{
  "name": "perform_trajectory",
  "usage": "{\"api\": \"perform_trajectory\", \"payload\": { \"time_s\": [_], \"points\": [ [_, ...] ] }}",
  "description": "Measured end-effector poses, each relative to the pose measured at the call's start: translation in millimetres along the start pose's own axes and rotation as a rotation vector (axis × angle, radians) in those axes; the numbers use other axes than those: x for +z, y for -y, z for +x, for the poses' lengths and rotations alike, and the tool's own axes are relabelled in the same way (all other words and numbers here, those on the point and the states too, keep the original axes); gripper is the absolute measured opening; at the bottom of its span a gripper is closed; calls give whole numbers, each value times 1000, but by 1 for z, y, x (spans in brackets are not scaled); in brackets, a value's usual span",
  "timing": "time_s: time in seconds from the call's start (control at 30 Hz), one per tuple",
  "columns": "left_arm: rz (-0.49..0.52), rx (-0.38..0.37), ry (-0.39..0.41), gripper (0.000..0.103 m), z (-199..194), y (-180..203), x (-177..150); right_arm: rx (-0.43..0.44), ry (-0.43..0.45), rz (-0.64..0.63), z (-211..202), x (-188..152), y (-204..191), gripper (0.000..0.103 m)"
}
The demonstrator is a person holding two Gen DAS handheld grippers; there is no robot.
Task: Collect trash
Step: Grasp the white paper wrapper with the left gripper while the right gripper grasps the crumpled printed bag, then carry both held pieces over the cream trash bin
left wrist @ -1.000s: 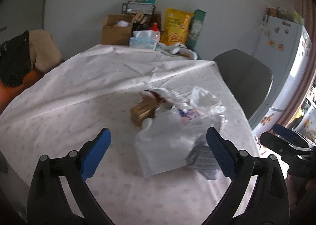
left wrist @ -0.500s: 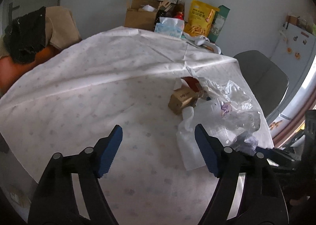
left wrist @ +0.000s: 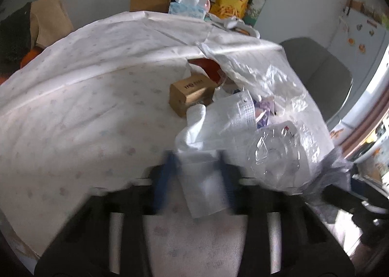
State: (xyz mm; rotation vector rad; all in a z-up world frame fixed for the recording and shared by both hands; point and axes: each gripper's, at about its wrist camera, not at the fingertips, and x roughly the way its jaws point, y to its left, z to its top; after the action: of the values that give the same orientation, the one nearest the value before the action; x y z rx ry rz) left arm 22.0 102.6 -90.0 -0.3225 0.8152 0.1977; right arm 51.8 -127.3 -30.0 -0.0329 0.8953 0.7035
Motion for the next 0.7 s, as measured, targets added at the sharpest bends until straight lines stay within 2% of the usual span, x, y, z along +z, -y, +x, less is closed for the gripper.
{"api": "perform_trajectory", "payload": {
  "time_s": [0.07, 0.13, 0.37, 0.7],
  "points": [
    [-12, 0, 5, 8, -3, 0, 1, -17, 12, 6, -5, 0, 6, 36],
    [-19, 25, 35, 7, -12, -2, 3, -25, 20, 14, -9, -1, 12, 35],
    [-9, 53, 137, 6, -53, 0, 19, -38, 54, 47, -22, -1, 29, 35],
    [69, 35, 267, 6, -101, 37, 46, -49, 129, 83, -50, 7, 51, 34]
  ]
}}
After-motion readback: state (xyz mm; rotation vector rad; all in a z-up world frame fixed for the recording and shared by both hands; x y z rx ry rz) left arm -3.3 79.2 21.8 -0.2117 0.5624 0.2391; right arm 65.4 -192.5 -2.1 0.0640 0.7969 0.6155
